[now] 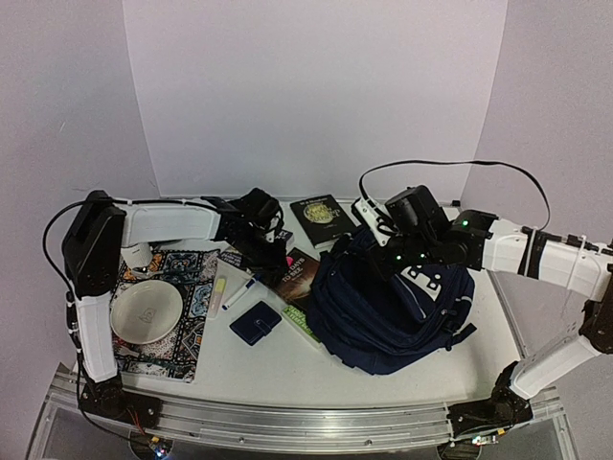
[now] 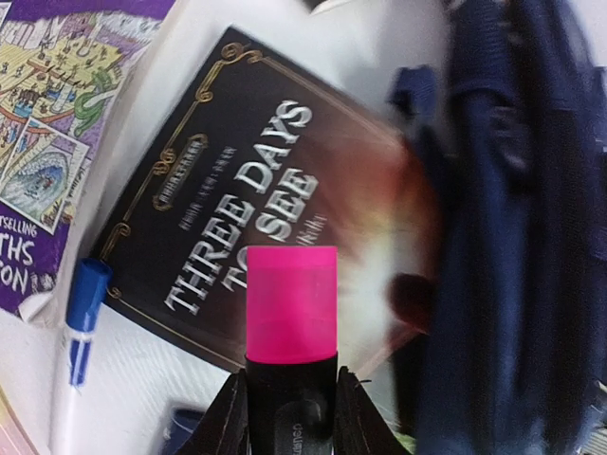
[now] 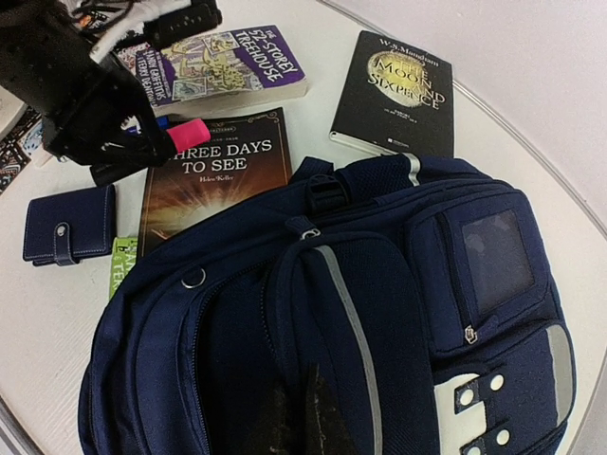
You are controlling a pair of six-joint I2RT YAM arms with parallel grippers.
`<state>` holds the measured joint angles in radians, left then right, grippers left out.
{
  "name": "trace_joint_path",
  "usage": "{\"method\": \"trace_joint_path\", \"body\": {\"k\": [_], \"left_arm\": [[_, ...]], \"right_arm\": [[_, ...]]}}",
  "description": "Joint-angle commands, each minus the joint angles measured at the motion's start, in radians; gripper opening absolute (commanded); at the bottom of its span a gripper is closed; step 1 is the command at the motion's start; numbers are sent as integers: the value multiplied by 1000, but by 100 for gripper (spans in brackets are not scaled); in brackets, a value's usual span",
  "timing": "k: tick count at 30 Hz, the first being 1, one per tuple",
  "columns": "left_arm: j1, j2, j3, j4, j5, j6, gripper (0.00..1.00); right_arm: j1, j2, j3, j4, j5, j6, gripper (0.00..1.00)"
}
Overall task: Pack the student bag
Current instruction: Pick up the pen from the lower front pocket of the bag, then place the pen in the upper front pocket of the bag.
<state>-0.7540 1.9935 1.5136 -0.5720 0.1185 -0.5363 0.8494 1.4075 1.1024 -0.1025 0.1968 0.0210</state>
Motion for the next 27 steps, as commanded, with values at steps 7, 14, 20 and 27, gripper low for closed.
{"method": "trace_joint_path", "body": {"k": [7,14,20,27], "left_arm": [[-81,-194,-154,345,259,-183,0],[-166,-132,-76,388,345,-196,0],[-194,-105,-39,396,367,-204,0],[-196,-51,-31,519,354,-317,0]], "right_arm": [[2,25,106,61,37,103,0],[2,37,123,61,6,135,0],[3,33,123,71,-6,168,0],[2,38,109,117,-50,249,0]]}}
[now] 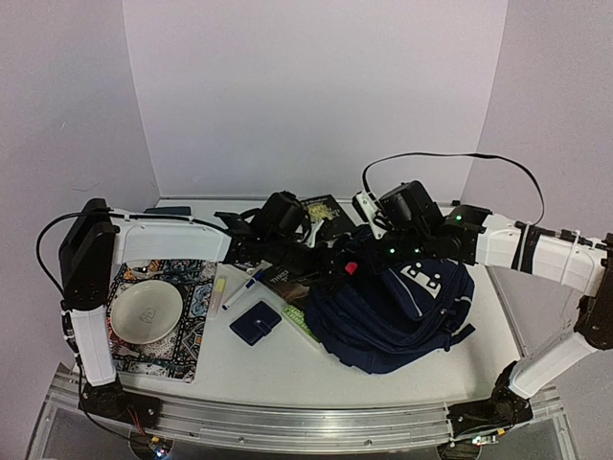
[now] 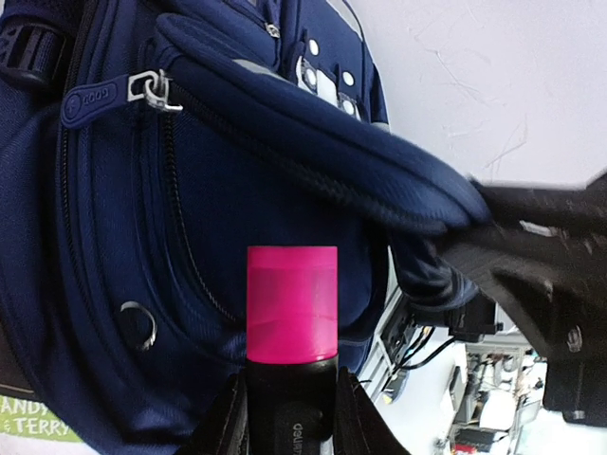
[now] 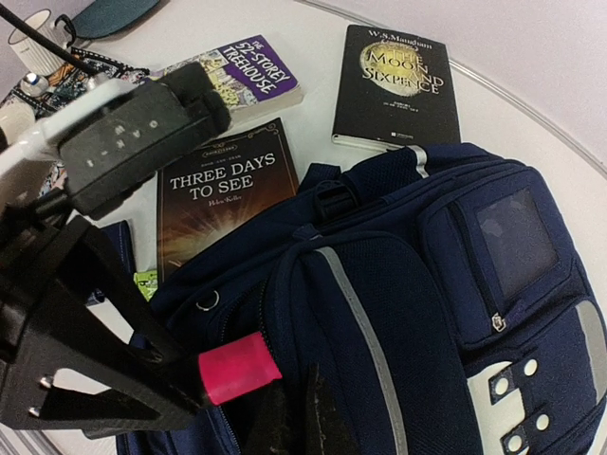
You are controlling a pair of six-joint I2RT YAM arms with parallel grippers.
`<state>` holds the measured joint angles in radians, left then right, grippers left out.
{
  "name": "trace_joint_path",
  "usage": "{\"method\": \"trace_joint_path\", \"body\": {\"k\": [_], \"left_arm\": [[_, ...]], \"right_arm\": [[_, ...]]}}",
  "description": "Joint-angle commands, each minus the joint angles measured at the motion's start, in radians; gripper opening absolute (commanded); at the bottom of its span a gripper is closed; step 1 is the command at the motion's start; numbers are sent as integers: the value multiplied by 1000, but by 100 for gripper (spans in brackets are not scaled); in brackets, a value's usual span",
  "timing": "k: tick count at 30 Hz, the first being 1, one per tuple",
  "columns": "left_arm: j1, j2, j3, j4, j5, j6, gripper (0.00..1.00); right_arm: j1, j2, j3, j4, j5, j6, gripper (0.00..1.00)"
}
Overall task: Pack the student bag
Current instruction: Place the pen in the upper front pocket of the bag.
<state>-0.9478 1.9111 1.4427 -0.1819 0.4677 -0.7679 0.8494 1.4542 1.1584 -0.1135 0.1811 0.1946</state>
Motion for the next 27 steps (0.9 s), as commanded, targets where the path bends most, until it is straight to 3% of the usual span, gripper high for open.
{"method": "trace_joint_path", "body": {"k": [1,7,12,18,27], "left_arm": [[-2,37,37,159,-4,-107,0],[-2,70,26,327,-107,-241,0],[-3,116,68,345,-170,-303,5],[-15,138,105,352,-161,-311,32],[-17,108,80,355,-139,-290,47]], "right_arm": [[2,-10,51,137,-38,89,0],[3,-32,39,160,-39,155,0],[3,-35,37,167,-36,179,0],[3,-30,35,179,-29,190,0],[3,-17,32,186,-26,198,0]]}}
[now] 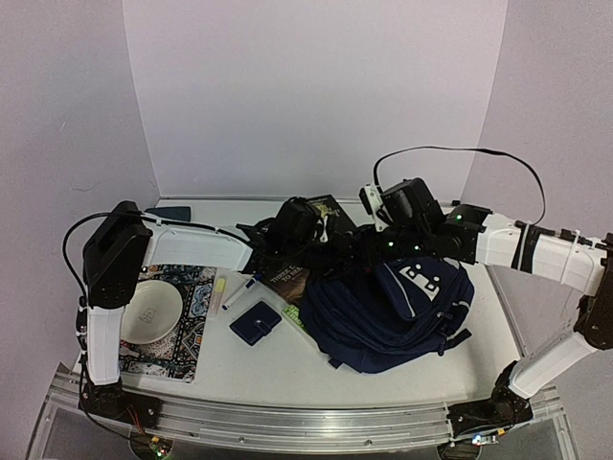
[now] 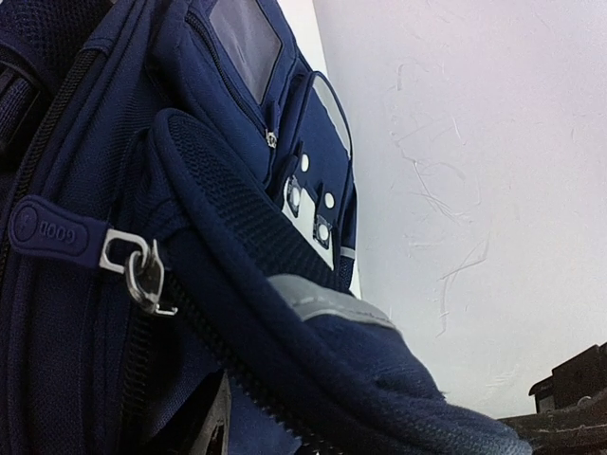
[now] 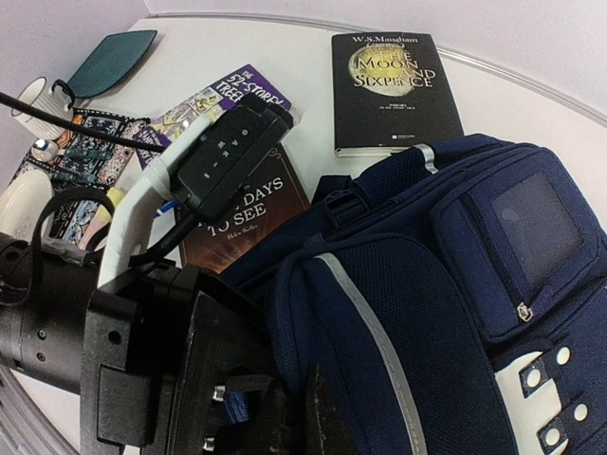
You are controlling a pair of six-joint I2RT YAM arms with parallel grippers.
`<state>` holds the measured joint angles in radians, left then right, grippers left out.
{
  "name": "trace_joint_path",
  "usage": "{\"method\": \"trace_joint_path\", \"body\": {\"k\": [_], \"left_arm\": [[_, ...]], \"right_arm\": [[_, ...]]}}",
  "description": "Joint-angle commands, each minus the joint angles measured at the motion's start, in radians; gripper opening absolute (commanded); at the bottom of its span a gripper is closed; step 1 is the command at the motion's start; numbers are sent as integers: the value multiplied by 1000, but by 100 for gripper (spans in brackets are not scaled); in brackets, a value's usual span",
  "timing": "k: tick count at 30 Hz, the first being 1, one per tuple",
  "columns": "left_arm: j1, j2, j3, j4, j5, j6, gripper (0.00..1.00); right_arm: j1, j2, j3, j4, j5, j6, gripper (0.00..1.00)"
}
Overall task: Pack the student bag
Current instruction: Place the pen in the upper front pocket of the bag.
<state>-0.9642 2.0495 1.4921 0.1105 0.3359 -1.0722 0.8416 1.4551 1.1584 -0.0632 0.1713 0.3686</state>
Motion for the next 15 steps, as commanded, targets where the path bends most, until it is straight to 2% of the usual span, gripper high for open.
{"method": "trace_joint_path", "body": {"k": [1,8,15], "left_arm": [[-1,-39,23,62,-8,24,48],[1,-185,-132,6,-123,185,55],[10,-315,-241,-240,-314,353,67]], "right_arm": [[10,-16,31,136,-15,24,0],[10,-18,14,132,12,5,0],[10,-49,-34,120,50,-15,0]]}}
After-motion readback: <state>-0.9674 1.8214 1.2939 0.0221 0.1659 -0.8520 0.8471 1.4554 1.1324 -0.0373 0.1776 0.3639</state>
